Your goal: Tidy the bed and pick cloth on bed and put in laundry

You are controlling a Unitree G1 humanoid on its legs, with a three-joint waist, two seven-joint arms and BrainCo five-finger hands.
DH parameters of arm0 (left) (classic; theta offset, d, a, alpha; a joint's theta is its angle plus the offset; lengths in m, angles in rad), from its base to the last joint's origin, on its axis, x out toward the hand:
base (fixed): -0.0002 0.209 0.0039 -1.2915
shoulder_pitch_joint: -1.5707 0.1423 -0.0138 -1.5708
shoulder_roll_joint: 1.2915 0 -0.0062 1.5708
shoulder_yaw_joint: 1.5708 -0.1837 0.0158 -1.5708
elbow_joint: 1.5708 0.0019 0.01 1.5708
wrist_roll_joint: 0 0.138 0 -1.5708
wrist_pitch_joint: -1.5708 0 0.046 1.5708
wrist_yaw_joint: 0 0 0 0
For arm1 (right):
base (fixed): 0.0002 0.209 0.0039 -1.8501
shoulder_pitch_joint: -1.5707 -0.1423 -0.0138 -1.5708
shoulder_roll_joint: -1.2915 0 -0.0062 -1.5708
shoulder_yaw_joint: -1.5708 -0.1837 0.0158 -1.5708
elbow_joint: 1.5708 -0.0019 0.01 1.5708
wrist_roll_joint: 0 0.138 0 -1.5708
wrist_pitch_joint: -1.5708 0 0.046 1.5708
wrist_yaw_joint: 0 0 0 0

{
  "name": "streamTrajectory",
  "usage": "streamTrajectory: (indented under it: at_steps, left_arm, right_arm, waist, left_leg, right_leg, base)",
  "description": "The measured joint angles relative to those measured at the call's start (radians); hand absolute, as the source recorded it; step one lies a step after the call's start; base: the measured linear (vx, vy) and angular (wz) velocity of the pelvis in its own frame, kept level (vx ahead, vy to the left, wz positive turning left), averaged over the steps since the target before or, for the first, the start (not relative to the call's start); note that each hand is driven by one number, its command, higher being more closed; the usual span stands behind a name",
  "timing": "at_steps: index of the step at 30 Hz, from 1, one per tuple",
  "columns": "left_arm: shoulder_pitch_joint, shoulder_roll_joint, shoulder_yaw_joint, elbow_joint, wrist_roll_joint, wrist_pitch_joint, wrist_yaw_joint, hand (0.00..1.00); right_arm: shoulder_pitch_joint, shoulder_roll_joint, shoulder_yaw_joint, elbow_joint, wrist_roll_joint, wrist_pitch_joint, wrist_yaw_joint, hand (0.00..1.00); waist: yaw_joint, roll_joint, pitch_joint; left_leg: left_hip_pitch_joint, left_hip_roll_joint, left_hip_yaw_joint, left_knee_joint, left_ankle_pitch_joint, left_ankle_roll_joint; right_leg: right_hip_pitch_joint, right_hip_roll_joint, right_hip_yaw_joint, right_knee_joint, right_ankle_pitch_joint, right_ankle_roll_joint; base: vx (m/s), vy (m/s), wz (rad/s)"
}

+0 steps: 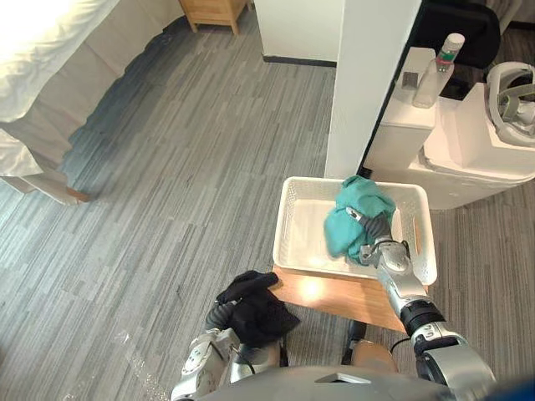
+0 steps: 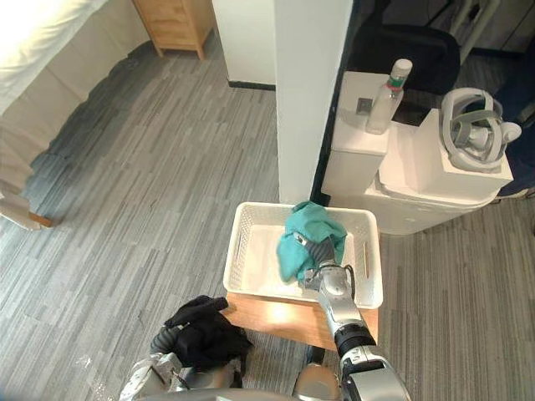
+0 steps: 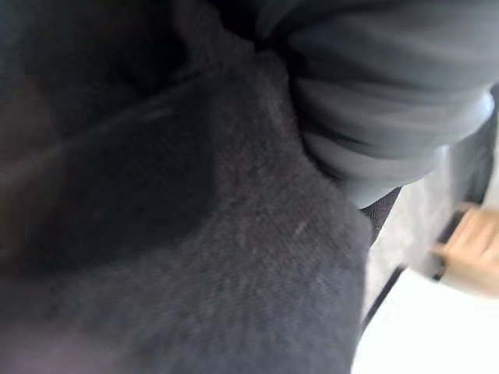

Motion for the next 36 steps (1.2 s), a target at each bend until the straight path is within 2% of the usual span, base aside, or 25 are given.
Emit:
streamTrajectory:
  at_steps: [4, 7, 9, 10, 12, 15, 17, 20, 21, 22, 24, 25, 26, 28, 31, 32, 33, 34, 36]
  left_arm:
    - [0.032, 0.0, 0.125, -0.064, -0.006, -0.019, 0.06, 1.0]
    - [0.052, 0.001, 0.287, -0.115, -0.018, -0.043, 0.09, 1.0]
    - [0.056, 0.015, 0.42, -0.154, -0.061, -0.075, 0.124, 1.0]
    - [0.057, 0.025, 0.45, -0.159, -0.07, -0.082, 0.126, 1.0]
    - [0.061, 0.073, 0.576, -0.205, -0.086, -0.105, 0.151, 1.0]
    - [0.062, 0.14, 0.692, -0.256, -0.083, -0.128, 0.171, 1.0]
    - [0.059, 0.212, 0.768, -0.333, -0.067, -0.152, 0.193, 1.0]
    - [0.056, 0.282, 0.809, -0.419, -0.032, -0.184, 0.206, 1.0]
    - [0.051, 0.319, 0.809, -0.477, -0.019, -0.196, 0.205, 1.0]
    - [0.048, 0.338, 0.808, -0.501, -0.011, -0.203, 0.201, 1.0]
    - [-0.006, 0.415, 0.803, -0.576, -0.005, -0.212, 0.167, 1.0]
    - [-0.014, 0.425, 0.801, -0.581, -0.006, -0.212, 0.16, 1.0]
    - [-0.056, 0.474, 0.786, -0.597, -0.007, -0.212, 0.131, 1.0]
    - [-0.113, 0.544, 0.744, -0.617, -0.01, -0.212, 0.097, 1.0]
    - [-0.243, 0.634, 0.636, -0.654, -0.03, -0.19, 0.047, 1.0]
    - [-0.297, 0.668, 0.585, -0.658, -0.047, -0.173, 0.031, 1.0]
    - [-0.355, 0.694, 0.534, -0.659, -0.05, -0.151, 0.026, 1.0]
    - [-0.383, 0.703, 0.509, -0.659, -0.049, -0.139, 0.025, 1.0]
    - [-0.494, 0.71, 0.412, -0.654, -0.043, -0.103, 0.002, 1.0]
  right_arm:
    - [0.057, -0.021, -0.059, -0.038, -0.104, -0.001, -0.085, 0.0]
    - [0.138, -0.035, -0.147, -0.084, -0.224, 0.022, -0.189, 0.0]
    - [0.198, -0.062, -0.186, -0.091, -0.36, 0.106, -0.298, 0.0]
    - [0.213, -0.065, -0.2, -0.091, -0.381, 0.127, -0.323, 0.0]
    - [0.265, -0.066, -0.244, -0.081, -0.413, 0.229, -0.414, 0.0]
    - [0.298, -0.067, -0.279, -0.041, -0.405, 0.34, -0.462, 0.0]
    - [0.328, -0.067, -0.316, 0.002, -0.342, 0.434, -0.471, 0.0]
    - [0.369, -0.065, -0.329, 0.003, -0.27, 0.499, -0.473, 0.0]
    - [0.389, -0.065, -0.331, 0.004, -0.254, 0.504, -0.474, 0.0]
    - [0.396, -0.064, -0.332, 0.004, -0.254, 0.505, -0.475, 0.0]
    - [0.401, -0.063, -0.359, 0.013, -0.254, 0.499, -0.489, 0.0]
    - [0.4, -0.063, -0.362, 0.016, -0.254, 0.497, -0.491, 0.0]
    - [0.397, -0.064, -0.373, 0.028, -0.25, 0.484, -0.505, 0.0]
    - [0.394, -0.064, -0.385, 0.036, -0.231, 0.465, -0.515, 0.0]
    - [0.396, -0.064, -0.408, 0.042, -0.214, 0.442, -0.513, 0.0]
    - [0.398, -0.061, -0.409, 0.042, -0.204, 0.431, -0.507, 0.0]
    - [0.401, -0.058, -0.409, 0.042, -0.187, 0.419, -0.498, 0.0]
    - [0.404, -0.053, -0.411, 0.042, -0.178, 0.412, -0.493, 0.0]
    - [0.426, -0.029, -0.424, 0.04, -0.155, 0.387, -0.47, 0.0]
  waist:
    - [0.002, -0.006, -0.001]
    - [0.002, -0.009, -0.004]
    - [0.003, -0.012, -0.011]
    - [0.003, -0.013, -0.017]
    - [0.006, -0.026, -0.044]
    - [0.016, -0.038, -0.075]
    - [0.028, -0.044, -0.1]
    - [0.028, -0.04, -0.126]
    - [0.027, -0.046, -0.148]
    - [0.027, -0.035, -0.151]
    - [0.028, -0.038, -0.172]
    - [0.028, -0.036, -0.174]
    - [0.026, -0.047, -0.181]
    - [0.025, -0.044, -0.183]
    - [0.011, -0.058, -0.202]
    - [0.009, -0.049, -0.202]
    - [0.002, -0.057, -0.21]
    - [0.0, -0.048, -0.212]
    - [-0.029, -0.052, -0.223]
  left_leg:
    - [0.037, 0.0, 0.001, 0.0, -0.012, -0.013]
    - [0.053, 0.005, 0.002, -0.001, -0.016, -0.012]
    - [0.063, 0.007, 0.002, -0.002, -0.017, -0.011]
    - [0.063, 0.007, 0.003, -0.003, -0.017, -0.011]
    - [0.072, 0.009, 0.006, -0.004, -0.019, -0.009]
    - [0.079, 0.013, 0.009, -0.005, -0.027, -0.001]
    - [0.082, 0.013, 0.014, -0.006, -0.031, 0.002]
    - [0.084, 0.012, 0.035, -0.006, -0.037, 0.01]
    - [0.085, 0.017, 0.07, -0.006, -0.052, 0.01]
    - [0.085, 0.02, 0.093, -0.006, -0.053, 0.009]
    - [0.095, 0.024, 0.143, -0.006, -0.053, 0.006]
    - [0.095, 0.024, 0.145, -0.006, -0.053, 0.006]
    - [0.101, 0.024, 0.155, -0.006, -0.054, 0.004]
    - [0.111, 0.026, 0.179, -0.006, -0.057, -0.001]
    - [0.123, 0.03, 0.22, -0.006, -0.063, -0.008]
    - [0.133, 0.034, 0.246, -0.006, -0.066, -0.011]
    - [0.148, 0.038, 0.273, -0.006, -0.068, -0.013]
    - [0.151, 0.04, 0.282, -0.006, -0.069, -0.016]
    - [0.164, 0.045, 0.336, -0.006, -0.074, -0.022]
  right_leg:
    - [0.048, 0.001, -0.009, -0.022, -0.001, 0.002]
    - [0.069, 0.007, -0.014, -0.029, -0.006, 0.002]
    - [0.084, 0.01, -0.019, -0.034, -0.007, 0.0]
    - [0.086, 0.011, -0.02, -0.036, -0.007, 0.0]
    - [0.103, 0.015, -0.025, -0.047, -0.007, 0.0]
    - [0.117, 0.02, -0.026, -0.05, -0.012, -0.001]
    - [0.119, 0.02, -0.025, -0.05, -0.015, -0.002]
    - [0.119, 0.016, -0.023, -0.05, -0.015, -0.002]
    - [0.119, 0.013, -0.019, -0.05, -0.015, -0.002]
    - [0.119, 0.012, -0.019, -0.05, -0.015, -0.002]
    - [0.118, 0.008, 0.005, -0.05, -0.014, -0.003]
    - [0.117, 0.007, 0.007, -0.05, -0.014, -0.003]
    - [0.118, 0.007, 0.012, -0.05, -0.014, -0.003]
    - [0.117, 0.008, 0.04, -0.05, -0.012, -0.005]
    - [0.109, 0.012, 0.077, -0.049, -0.007, -0.008]
    - [0.107, 0.015, 0.1, -0.049, -0.006, -0.009]
    - [0.107, 0.019, 0.118, -0.045, -0.006, -0.009]
    - [0.106, 0.02, 0.123, -0.045, -0.006, -0.009]
    - [0.105, 0.026, 0.151, -0.045, -0.006, -0.009]
  base:
    - [0.01, -0.001, 0.04]
    - [0.0, -0.007, 0.03]
    - [0.0, -0.005, 0.02]
    - [-0.01, -0.008, 0.04]
    - [0.01, -0.013, 0.04]
    - [0.0, -0.004, 0.01]
    - [0.0, 0.0, 0.0]
    - [-0.01, 0.02, -0.04]
    - [0.01, 0.031, -0.02]
    - [0.02, 0.037, -0.01]
    - [0.02, 0.032, -0.13]
    - [0.02, 0.03, -0.21]
    - [0.01, 0.024, -0.24]
    - [0.01, 0.017, -0.3]
    - [0.02, 0.009, -0.33]
    - [0.04, -0.001, -0.54]
    - [0.03, -0.001, -0.54]
    - [0.03, -0.01, -0.4]
    - [0.03, -0.007, -0.32]
